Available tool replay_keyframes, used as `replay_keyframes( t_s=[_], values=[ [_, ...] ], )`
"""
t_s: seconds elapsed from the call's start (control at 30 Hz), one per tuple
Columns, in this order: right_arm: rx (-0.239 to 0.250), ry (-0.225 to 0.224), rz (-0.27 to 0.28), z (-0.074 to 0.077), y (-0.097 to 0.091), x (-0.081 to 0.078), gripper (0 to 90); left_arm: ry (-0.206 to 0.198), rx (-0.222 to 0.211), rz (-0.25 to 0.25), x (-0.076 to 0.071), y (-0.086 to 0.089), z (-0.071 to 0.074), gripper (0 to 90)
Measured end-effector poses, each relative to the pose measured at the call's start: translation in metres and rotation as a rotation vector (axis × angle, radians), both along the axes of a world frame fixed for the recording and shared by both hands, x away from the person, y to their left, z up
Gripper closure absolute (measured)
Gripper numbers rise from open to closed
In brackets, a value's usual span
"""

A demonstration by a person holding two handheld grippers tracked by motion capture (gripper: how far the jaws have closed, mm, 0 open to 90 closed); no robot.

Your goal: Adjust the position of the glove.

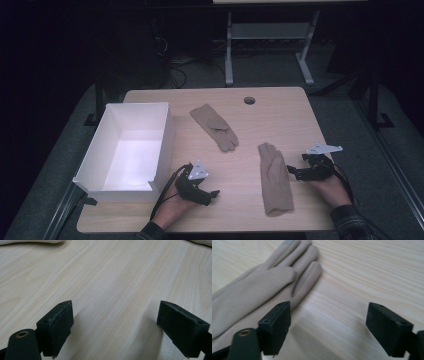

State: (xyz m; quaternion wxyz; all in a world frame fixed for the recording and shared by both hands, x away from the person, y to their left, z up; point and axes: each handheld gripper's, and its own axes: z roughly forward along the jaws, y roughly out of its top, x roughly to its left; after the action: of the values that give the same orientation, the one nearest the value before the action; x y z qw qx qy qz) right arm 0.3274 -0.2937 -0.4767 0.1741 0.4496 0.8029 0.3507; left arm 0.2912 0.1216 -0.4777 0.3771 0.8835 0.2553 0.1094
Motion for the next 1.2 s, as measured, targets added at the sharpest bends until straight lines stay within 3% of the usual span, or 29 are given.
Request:
replay_keyframes(
  t_s=[0.23, 0.33, 0.4, 0.63, 0.77, 0.83, 1.2],
  values=[
    [0.002, -0.005, -0.058, -0.006, -0.006, 0.004, 15.6, -0.001, -0.003, 0.012, 0.000, -0.001, 0.000, 14.0],
    [-0.005, -0.005, -0.057, -0.006, -0.006, 0.005, 13.9, -0.006, -0.012, 0.023, 0.000, -0.001, 0.000, 17.1],
    [-0.006, -0.002, -0.059, -0.006, -0.006, 0.005, 13.6, -0.010, -0.023, 0.034, 0.000, -0.003, 0.001, 26.3],
    [-0.005, -0.003, -0.057, -0.006, -0.006, 0.005, 13.6, -0.004, 0.005, 0.074, 0.003, -0.012, 0.010, 59.9],
    [-0.007, -0.004, -0.055, -0.006, -0.006, 0.005, 13.6, 0.009, -0.001, 0.090, 0.012, -0.016, 0.017, 82.6],
    [-0.006, -0.004, -0.055, -0.006, -0.006, 0.005, 13.6, 0.018, -0.010, 0.097, 0.019, -0.019, 0.020, 89.6],
    [-0.006, -0.005, -0.052, -0.006, -0.006, 0.005, 13.6, 0.027, -0.034, 0.140, 0.057, -0.034, 0.029, 89.8]
  ],
)
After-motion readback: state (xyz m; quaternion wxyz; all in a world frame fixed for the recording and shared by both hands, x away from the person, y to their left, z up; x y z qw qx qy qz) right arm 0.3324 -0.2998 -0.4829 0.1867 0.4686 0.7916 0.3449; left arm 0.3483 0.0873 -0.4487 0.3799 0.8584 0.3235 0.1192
